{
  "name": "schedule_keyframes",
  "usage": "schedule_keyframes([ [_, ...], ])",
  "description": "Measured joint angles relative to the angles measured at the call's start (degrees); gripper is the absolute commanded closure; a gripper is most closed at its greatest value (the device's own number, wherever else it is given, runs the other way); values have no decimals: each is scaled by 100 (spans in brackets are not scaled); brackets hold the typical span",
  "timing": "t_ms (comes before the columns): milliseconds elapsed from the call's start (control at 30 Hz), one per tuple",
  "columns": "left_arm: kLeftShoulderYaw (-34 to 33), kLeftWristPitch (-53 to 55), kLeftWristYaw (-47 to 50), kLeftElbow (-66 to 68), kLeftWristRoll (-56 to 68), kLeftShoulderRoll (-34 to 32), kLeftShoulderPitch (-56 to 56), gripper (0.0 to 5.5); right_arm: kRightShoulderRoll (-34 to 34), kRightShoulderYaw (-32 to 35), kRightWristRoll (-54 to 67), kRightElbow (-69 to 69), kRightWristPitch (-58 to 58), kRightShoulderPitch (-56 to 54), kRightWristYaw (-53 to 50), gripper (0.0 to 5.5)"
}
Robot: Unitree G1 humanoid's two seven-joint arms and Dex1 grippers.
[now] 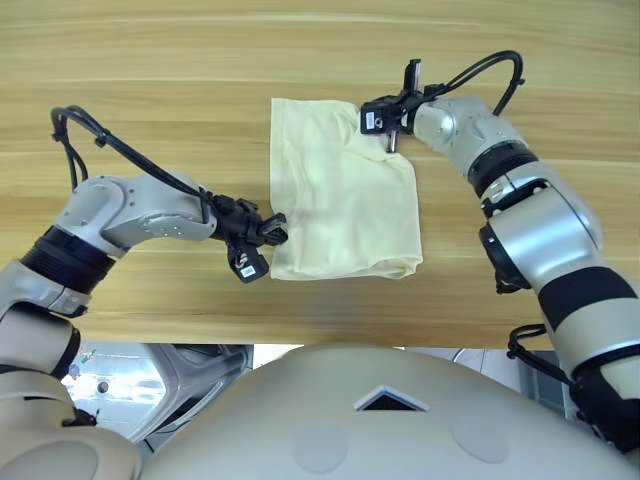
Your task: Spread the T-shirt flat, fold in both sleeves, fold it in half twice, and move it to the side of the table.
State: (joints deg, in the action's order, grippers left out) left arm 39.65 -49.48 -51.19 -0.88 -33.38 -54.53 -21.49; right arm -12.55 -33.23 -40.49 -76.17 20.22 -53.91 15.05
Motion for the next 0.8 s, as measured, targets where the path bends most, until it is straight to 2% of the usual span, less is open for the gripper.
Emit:
schedule_keyframes([
  [133,-64,184,-286,-283,379,-127,289,550,-129,0,-4,-73,-158,-1,-117,547],
  [367,-241,301,-332,-350,439,-128,453,550,-804,111,43,-109,-202,134,-127,547],
  [467,-272,323,-330,-220,495,-71,460,550,-1299,253,111,-94,-228,201,-298,547],
  [533,-375,380,-289,-57,532,75,455,550,-1796,584,366,43,0,216,-468,547],
  [667,-529,723,-267,73,585,267,385,550,-2236,1073,1114,1462,1035,660,-160,547],
  [800,-693,746,-30,319,618,476,331,550,-2315,1296,2014,4032,1321,1773,608,547],
])
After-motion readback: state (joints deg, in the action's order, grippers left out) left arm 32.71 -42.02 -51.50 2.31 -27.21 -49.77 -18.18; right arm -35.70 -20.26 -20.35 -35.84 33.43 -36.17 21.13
